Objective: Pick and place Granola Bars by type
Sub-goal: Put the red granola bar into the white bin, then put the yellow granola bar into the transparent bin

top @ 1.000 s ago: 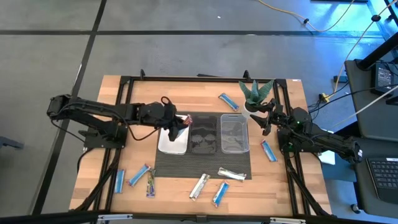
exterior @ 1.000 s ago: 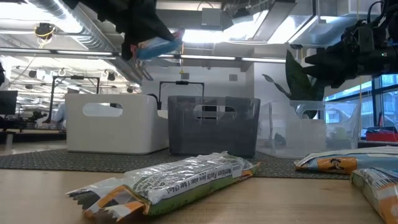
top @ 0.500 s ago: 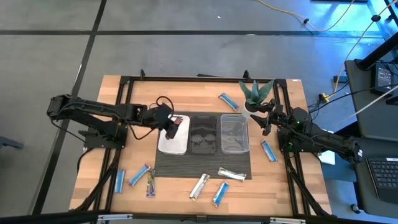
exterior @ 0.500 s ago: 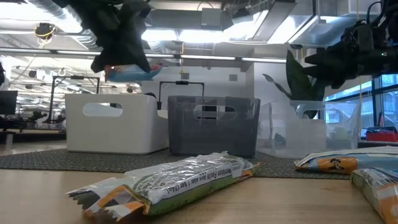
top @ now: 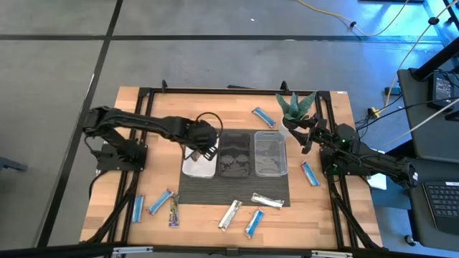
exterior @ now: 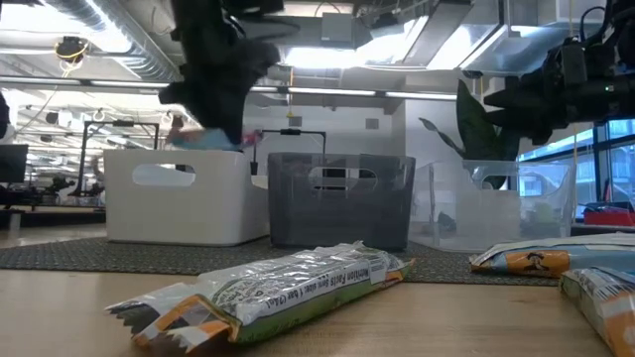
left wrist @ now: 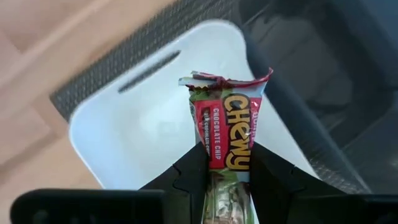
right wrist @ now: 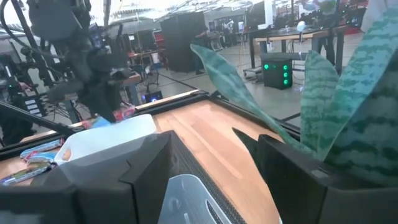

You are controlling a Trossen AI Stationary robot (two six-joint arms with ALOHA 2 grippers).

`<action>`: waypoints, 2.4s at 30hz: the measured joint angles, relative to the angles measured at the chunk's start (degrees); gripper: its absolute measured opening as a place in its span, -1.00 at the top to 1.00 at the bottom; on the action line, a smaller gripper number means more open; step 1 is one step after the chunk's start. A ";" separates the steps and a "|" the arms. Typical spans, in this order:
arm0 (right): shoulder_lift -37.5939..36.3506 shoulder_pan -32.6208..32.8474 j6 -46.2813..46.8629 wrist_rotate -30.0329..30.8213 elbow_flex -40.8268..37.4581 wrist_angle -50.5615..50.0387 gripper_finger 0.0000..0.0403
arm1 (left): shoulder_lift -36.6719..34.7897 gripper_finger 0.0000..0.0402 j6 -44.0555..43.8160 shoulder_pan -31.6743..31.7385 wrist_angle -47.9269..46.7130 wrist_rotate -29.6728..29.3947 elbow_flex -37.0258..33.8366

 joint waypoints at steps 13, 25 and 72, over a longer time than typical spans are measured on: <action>0.04 0.00 -0.21 0.00 0.00 -0.78 -0.20 | 4.84 0.52 -3.82 0.02 -0.11 -0.32 0.12; 0.04 0.00 -0.17 0.00 0.00 -0.76 -0.20 | 4.87 0.52 -3.88 -0.02 -0.11 0.60 0.12; 40.59 18.21 -12.41 2.61 43.77 -24.55 -0.20 | -34.32 0.52 43.00 4.93 53.25 4.36 -32.89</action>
